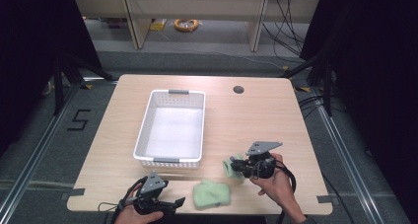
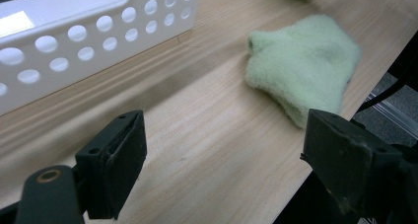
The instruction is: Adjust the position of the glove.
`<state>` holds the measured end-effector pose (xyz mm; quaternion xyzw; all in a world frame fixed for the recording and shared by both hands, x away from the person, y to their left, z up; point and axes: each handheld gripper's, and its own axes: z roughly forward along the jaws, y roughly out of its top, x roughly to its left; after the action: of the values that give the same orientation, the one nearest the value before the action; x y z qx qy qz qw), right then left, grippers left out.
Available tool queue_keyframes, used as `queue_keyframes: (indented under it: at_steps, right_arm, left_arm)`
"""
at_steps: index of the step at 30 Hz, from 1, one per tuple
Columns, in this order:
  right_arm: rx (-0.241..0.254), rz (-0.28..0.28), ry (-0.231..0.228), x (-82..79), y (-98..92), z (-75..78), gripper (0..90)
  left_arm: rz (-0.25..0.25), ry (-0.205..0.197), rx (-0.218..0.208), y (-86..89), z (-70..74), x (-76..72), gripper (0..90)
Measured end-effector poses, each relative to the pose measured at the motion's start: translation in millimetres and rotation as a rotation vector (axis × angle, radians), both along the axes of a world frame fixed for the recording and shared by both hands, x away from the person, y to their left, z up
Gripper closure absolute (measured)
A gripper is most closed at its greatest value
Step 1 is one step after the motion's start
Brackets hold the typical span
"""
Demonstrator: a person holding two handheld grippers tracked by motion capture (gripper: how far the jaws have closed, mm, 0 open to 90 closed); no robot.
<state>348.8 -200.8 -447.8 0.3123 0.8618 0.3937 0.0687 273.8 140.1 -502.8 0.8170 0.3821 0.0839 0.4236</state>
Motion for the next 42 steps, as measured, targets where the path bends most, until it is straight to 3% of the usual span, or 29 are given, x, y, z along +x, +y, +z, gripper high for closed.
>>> queue_keyframes:
  at_steps: [2,10,12,13,15,16,17,19,24,25,26,34,38,40,42]
  right_arm:
    - [0.005,0.019,-0.03,-2.9,4.8,7.1,81.4]
    - [0.022,0.12,-0.045,-19.5,28.7,25.4,81.4]
    - [0.017,0.149,-0.066,-21.3,32.9,29.0,81.4]
    - [0.017,0.155,-0.073,-22.0,35.3,29.5,81.4]
    - [0.003,0.187,-0.08,-21.2,41.6,30.7,81.4]
    - [-0.002,0.187,-0.069,-21.1,44.6,30.1,81.4]
    - [-0.005,0.212,-0.073,-19.4,47.6,28.3,81.4]
    - [-0.022,0.229,-0.057,-19.5,53.1,26.4,81.4]
    - [-0.062,0.282,-0.063,-27.0,65.2,22.7,81.3]
    - [-0.071,0.32,-0.081,-26.6,67.2,19.3,81.3]
    - [-0.083,0.332,-0.065,-28.8,69.0,13.4,81.2]
    - [-0.135,0.413,-0.021,-37.0,73.1,-15.2,81.0]
    - [-0.158,0.42,-0.014,-41.6,75.1,-20.2,79.2]
    - [-0.15,0.399,0.009,-43.3,73.9,-22.5,73.7]
    - [-0.124,0.344,0.029,-44.3,70.8,-23.3,65.3]
  left_arm:
    - [0.01,0.001,-0.011,-0.6,-0.6,-0.1,16.2]
    - [0.021,-0.005,-0.009,-0.4,-0.8,-0.1,16.2]
    - [0.015,0.0,-0.01,0.2,-0.7,0.5,16.2]
    - [0.008,0.001,0.014,1.8,-0.3,1.3,16.2]
    - [0.008,0.003,0.002,1.4,-0.3,0.9,16.2]
    - [0.019,0.0,-0.012,0.3,-0.8,0.6,16.2]
    - [0.018,-0.006,0.009,1.8,-0.4,1.4,16.2]
    - [0.023,-0.003,-0.004,1.6,-0.4,1.3,16.2]
    - [0.024,-0.009,-0.015,1.5,-0.2,0.9,16.2]
    - [0.023,-0.008,-0.015,1.6,0.0,0.8,16.2]
    - [0.02,-0.01,0.004,2.8,0.3,1.3,16.2]
    - [0.024,-0.007,-0.016,1.8,0.6,0.4,16.2]
    - [0.024,-0.009,-0.016,2.0,0.6,0.2,16.2]
    - [0.019,-0.012,-0.004,2.8,1.3,0.1,16.2]
    - [0.027,-0.011,-0.021,1.4,0.8,-0.2,16.2]
